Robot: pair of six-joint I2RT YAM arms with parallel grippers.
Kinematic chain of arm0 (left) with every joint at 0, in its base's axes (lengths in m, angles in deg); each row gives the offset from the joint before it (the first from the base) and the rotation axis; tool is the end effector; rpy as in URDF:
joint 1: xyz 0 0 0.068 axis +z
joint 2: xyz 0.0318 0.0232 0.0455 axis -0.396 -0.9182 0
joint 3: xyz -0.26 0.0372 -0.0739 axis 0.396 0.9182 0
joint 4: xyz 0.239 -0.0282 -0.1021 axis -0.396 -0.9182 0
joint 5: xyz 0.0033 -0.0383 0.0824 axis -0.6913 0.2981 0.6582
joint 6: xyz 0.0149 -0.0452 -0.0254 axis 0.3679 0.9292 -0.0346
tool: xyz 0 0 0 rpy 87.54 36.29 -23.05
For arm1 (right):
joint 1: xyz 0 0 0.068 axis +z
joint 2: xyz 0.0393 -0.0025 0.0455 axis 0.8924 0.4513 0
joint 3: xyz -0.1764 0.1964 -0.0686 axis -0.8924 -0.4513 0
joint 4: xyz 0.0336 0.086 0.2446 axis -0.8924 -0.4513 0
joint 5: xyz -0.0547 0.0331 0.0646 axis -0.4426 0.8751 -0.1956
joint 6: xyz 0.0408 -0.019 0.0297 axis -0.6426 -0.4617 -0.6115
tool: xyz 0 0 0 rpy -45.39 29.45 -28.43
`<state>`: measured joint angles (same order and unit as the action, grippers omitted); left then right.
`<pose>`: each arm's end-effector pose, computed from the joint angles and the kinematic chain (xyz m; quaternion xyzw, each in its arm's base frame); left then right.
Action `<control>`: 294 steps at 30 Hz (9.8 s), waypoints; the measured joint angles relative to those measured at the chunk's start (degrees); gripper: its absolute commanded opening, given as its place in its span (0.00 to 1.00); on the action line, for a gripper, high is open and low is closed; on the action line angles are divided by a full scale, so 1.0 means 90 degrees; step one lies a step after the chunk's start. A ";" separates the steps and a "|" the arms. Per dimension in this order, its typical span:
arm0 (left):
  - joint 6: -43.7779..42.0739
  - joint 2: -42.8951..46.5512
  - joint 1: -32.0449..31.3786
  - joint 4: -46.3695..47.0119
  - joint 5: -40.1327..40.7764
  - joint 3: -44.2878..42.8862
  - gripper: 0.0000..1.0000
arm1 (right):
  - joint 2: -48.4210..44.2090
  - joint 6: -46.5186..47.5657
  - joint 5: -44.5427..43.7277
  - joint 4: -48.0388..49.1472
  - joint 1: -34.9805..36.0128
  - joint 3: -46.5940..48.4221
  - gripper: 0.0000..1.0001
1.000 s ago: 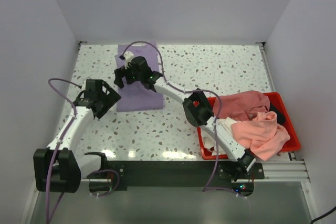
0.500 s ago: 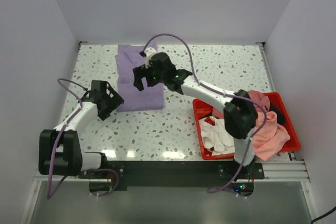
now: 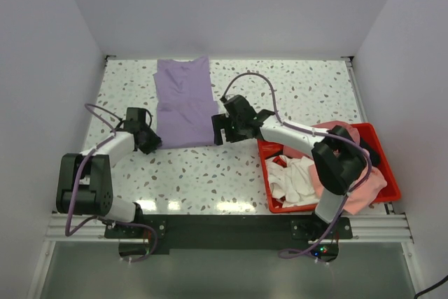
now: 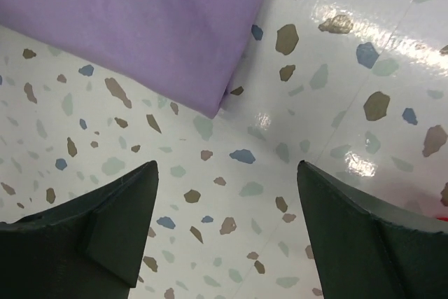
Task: Fold and stack the t-shirts
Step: Fold the tshirt, then neatly place the folded tshirt to the corner
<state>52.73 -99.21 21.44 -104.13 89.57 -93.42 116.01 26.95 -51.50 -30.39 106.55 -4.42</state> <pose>0.2597 -0.0072 0.1548 -0.3824 0.8894 -0.0881 0.2343 0.2786 0.2633 0.2185 -0.1433 0.9273 0.1957 0.2851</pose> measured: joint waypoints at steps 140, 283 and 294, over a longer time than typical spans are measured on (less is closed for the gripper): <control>-0.0192 -0.3356 -0.1285 -0.0165 0.0940 -0.5102 0.94 | 0.2295 0.0010 0.4731 -0.0580 -0.3254 0.2013 0.81; -0.5758 -0.5214 0.0731 -0.0083 0.2159 -0.6807 0.00 | -0.2890 0.1311 -0.1217 -0.2443 -0.2159 -0.0935 0.99; -0.6307 -0.6472 0.1353 -0.0056 0.2225 -0.8777 0.00 | -0.2577 0.1309 -0.1416 -0.2412 -0.2178 -0.0588 0.99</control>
<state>-4.04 -157.45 33.61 -104.63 109.59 -172.41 92.82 38.73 -64.24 -52.09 86.94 -9.71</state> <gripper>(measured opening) 0.068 0.986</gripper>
